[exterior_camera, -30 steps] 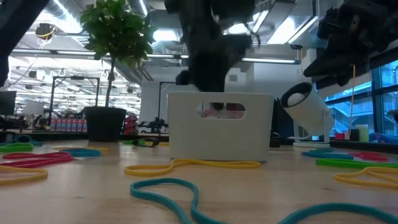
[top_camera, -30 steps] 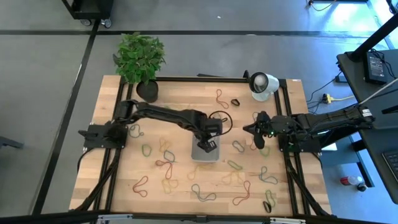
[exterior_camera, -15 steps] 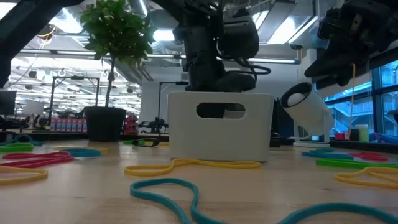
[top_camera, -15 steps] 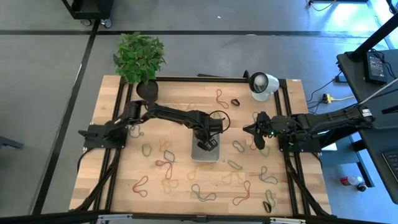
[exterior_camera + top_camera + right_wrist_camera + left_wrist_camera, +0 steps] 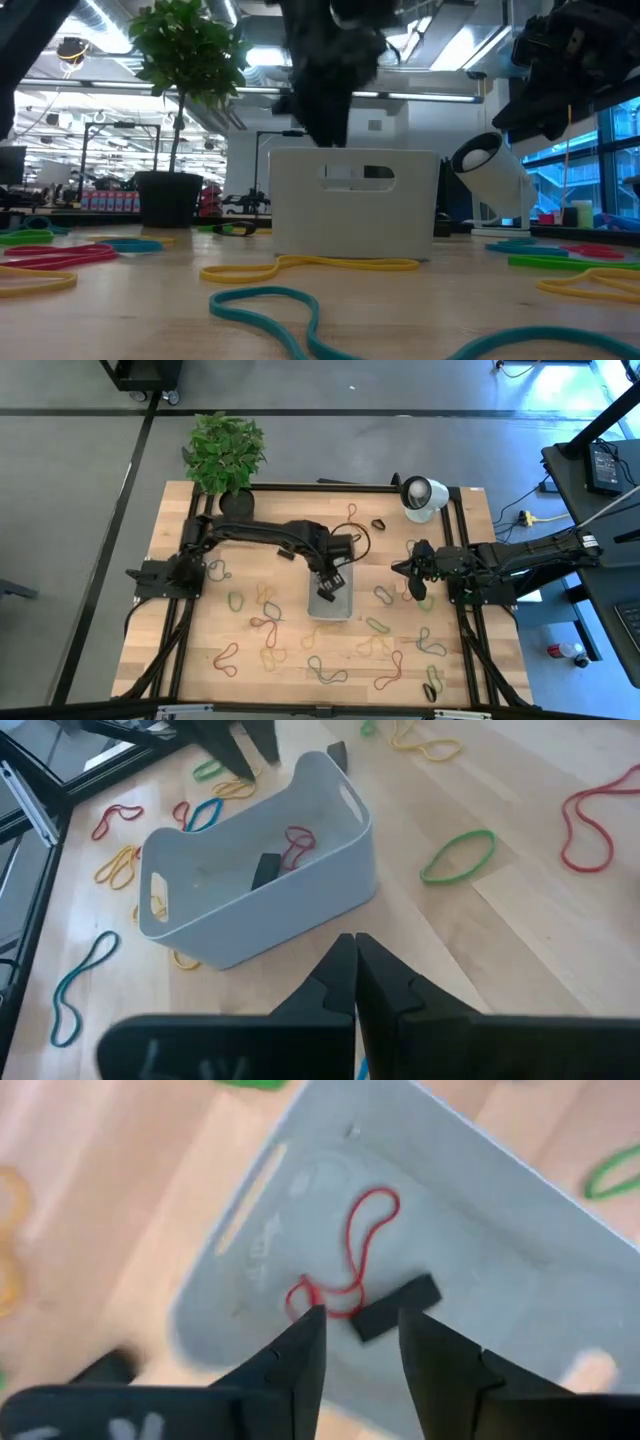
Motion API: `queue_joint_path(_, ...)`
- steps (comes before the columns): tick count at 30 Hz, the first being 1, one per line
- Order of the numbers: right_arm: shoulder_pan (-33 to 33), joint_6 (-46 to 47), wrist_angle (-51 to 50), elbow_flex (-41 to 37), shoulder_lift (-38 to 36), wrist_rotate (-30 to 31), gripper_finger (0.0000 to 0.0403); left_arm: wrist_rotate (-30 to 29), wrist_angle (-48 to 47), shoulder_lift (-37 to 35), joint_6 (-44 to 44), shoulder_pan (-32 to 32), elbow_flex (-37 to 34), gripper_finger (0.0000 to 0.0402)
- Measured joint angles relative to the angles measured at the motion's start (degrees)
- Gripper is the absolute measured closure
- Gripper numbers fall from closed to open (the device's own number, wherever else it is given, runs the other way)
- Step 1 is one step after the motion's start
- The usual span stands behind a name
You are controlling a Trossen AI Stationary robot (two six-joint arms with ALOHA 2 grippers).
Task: Pick and place rubber bands into bin
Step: Put the blue rubber band into the gray bin
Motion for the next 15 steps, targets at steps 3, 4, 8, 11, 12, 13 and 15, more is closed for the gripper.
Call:
queue_joint_path(3,0.0,0.07,0.5,0.0,0.02,0.07,0.04,-1.82,-1.54,-3.98,2.33,-0.05,-0.05,0.031)
queue_joint_path(4,-0.02,0.19,0.77,0.0,0.02,0.07,0.04,-2.08,-1.59,-5.42,4.27,-0.25,-0.49,0.0323)
queue_joint_path(8,-0.01,0.21,1.36,0.0,0.05,0.07,0.04,-5.96,-1.08,-11.43,10.48,-1.5,-4.04,0.0388)
queue_joint_path(11,0.13,0.57,2.44,0.05,0.63,0.1,0.0401,-7.92,0.66,-16.94,12.49,-2.24,-10.31,0.0399)
queue_joint_path(12,0.21,1.41,2.47,0.45,1.12,0.13,0.0401,-8.06,1.57,-18.9,12.53,-2.32,-12.99,0.04)
queue_joint_path(13,0.22,1.89,2.42,1.09,1.94,0.46,0.0401,-8.13,3.35,-21.07,12.54,-2.36,-16.11,0.04)
queue_joint_path(15,0.23,3.22,2.14,3.01,4.17,0.58,0.0401,-8.07,8.13,-25.66,12.55,-2.34,-22.98,0.04)
